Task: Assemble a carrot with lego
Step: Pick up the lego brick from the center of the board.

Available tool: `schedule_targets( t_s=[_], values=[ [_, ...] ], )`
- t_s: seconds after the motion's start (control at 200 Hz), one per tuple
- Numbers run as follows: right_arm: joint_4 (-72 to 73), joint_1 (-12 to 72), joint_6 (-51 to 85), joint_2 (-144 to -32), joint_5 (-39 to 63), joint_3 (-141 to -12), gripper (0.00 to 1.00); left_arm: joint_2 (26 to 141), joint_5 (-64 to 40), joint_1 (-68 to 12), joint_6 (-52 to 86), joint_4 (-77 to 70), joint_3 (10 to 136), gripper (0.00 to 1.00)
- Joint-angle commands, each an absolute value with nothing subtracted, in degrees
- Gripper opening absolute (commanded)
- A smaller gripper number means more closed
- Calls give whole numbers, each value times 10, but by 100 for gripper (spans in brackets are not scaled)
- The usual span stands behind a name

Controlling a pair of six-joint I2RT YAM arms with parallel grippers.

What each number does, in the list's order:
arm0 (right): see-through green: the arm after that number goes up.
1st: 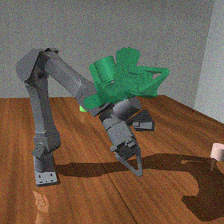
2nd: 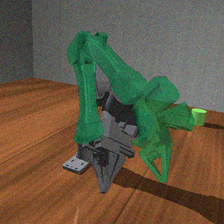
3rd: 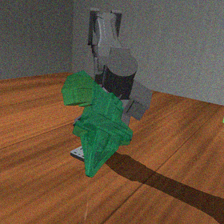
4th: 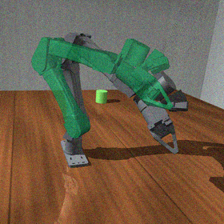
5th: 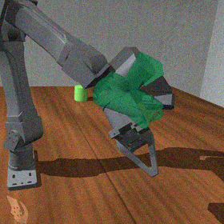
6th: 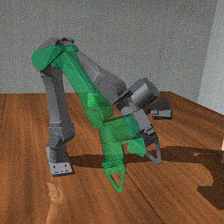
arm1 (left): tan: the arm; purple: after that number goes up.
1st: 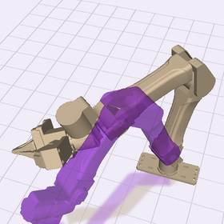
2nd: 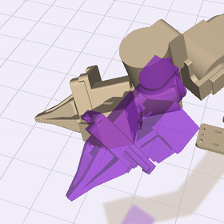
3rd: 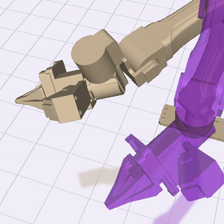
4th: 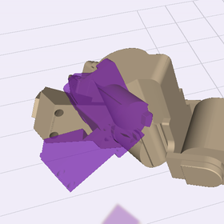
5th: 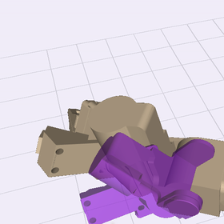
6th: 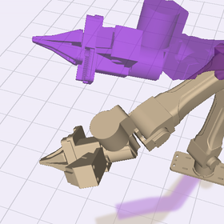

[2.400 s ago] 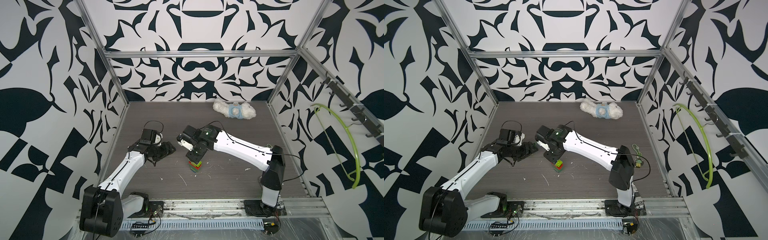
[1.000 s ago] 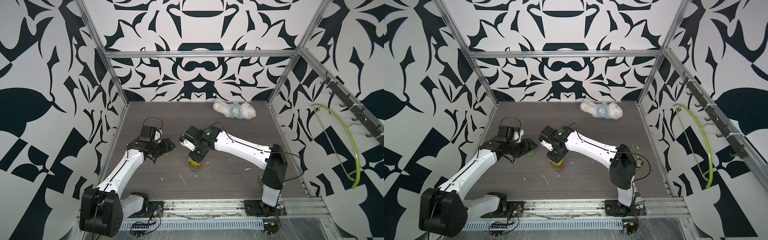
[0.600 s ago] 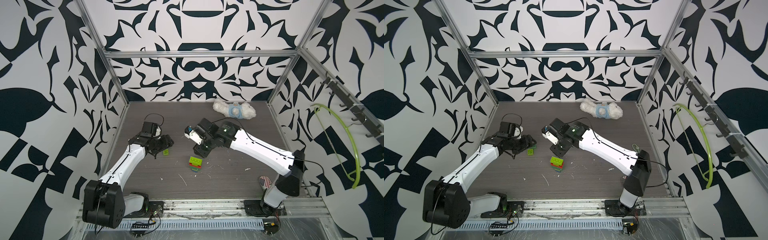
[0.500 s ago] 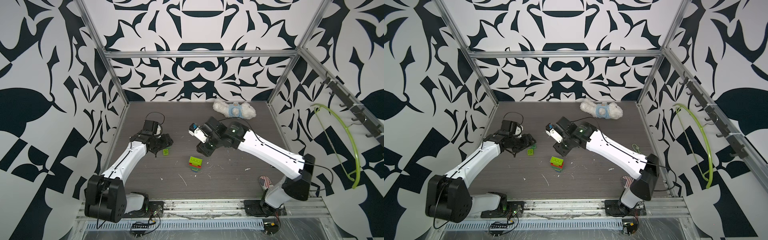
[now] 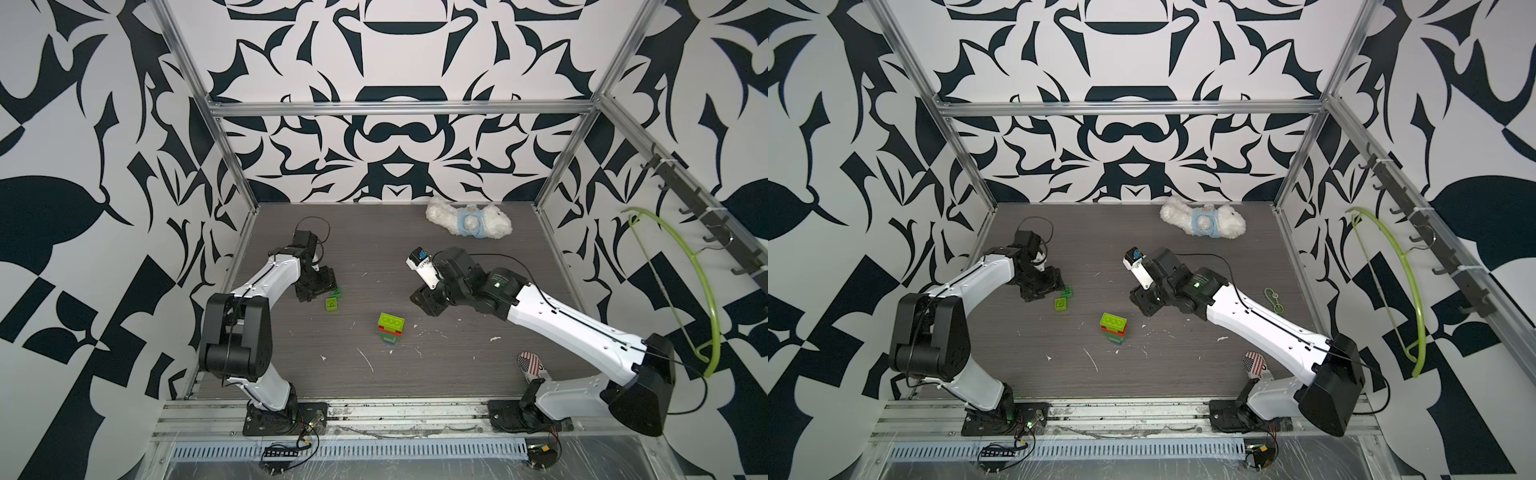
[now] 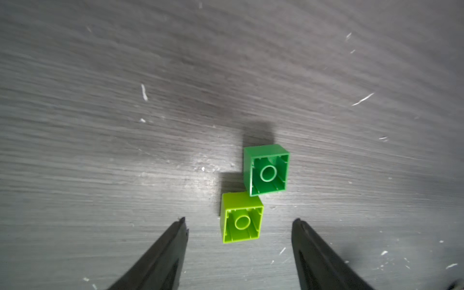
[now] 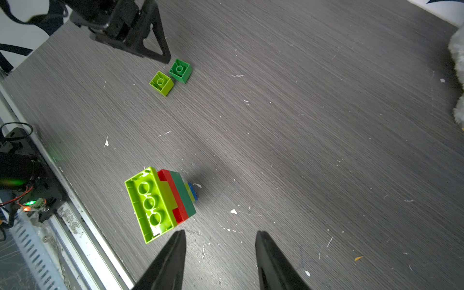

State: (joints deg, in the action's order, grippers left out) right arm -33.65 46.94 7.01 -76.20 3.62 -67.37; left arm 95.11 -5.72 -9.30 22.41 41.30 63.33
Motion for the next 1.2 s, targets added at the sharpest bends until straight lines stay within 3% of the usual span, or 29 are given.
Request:
schedule_targets(
  t_s=[0.0, 0.29, 0.425, 0.715, 1.195],
  values=[
    [-295, 466, 70, -754, 35, -675, 50, 970, -46, -108, 216, 440, 647, 73],
    [-297, 464, 62, -768, 47, -675, 50, 1025, -12, -136, 226, 432, 658, 59],
    [-298, 463, 61, -764, 46, -668, 50, 1019, -12, -136, 223, 435, 654, 57],
    [-306, 463, 61, -762, 49, -661, 50, 1015, -31, -146, 232, 423, 647, 40],
    [-310, 445, 56, -726, 16, -634, 50, 849, -10, -261, 301, 455, 553, 40]
  ],
)
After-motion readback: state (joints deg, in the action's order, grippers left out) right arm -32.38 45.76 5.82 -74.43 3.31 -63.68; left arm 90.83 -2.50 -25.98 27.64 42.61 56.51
